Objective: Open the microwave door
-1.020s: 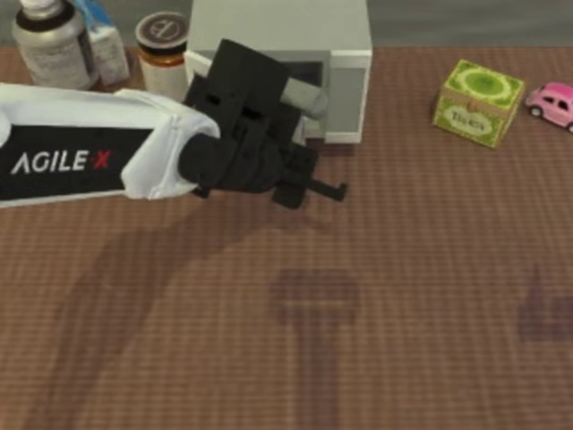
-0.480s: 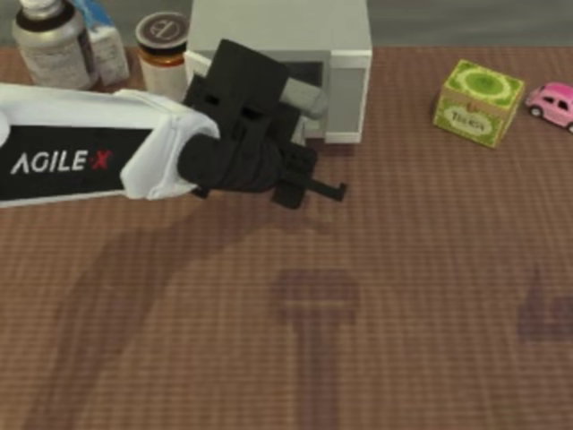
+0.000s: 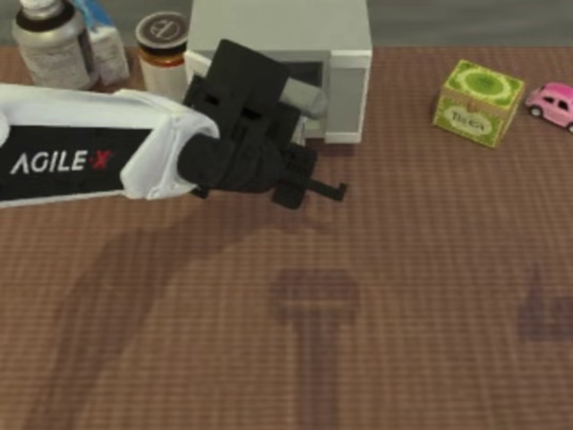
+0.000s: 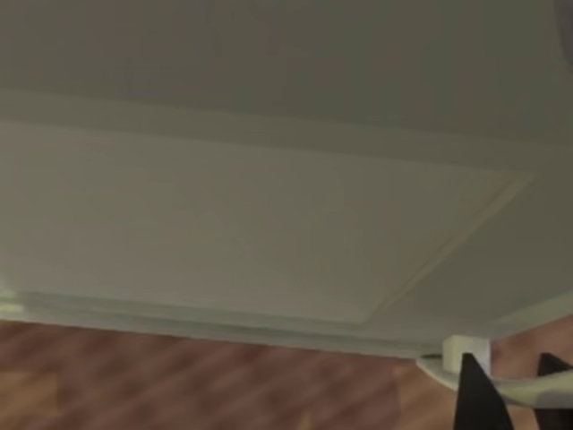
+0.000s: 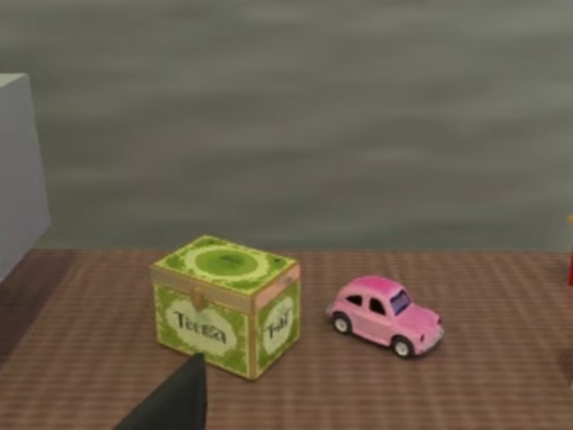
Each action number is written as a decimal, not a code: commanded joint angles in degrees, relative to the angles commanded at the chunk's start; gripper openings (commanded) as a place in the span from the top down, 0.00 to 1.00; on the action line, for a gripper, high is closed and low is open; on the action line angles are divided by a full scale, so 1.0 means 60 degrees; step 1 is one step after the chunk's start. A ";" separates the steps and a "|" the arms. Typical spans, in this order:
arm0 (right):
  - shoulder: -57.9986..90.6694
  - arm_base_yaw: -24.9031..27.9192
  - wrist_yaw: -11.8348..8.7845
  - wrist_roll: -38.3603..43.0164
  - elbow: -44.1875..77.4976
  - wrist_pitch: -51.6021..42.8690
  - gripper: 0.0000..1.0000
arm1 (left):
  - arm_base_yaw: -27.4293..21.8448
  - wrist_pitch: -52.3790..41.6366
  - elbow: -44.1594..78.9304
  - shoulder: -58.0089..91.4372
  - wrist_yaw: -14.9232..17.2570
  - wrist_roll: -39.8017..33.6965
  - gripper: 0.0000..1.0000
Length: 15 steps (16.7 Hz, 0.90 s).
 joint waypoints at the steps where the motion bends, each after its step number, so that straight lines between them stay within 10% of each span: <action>1: 0.0000 0.0000 0.0000 0.0000 0.0000 0.0000 0.00 | 0.0000 0.0000 0.0000 0.0000 0.0000 0.0000 1.00; 15: 0.0000 0.0000 0.0000 0.0000 0.0000 0.0000 0.00 | 0.0187 0.0083 -0.0327 -0.0238 0.0438 0.0508 1.00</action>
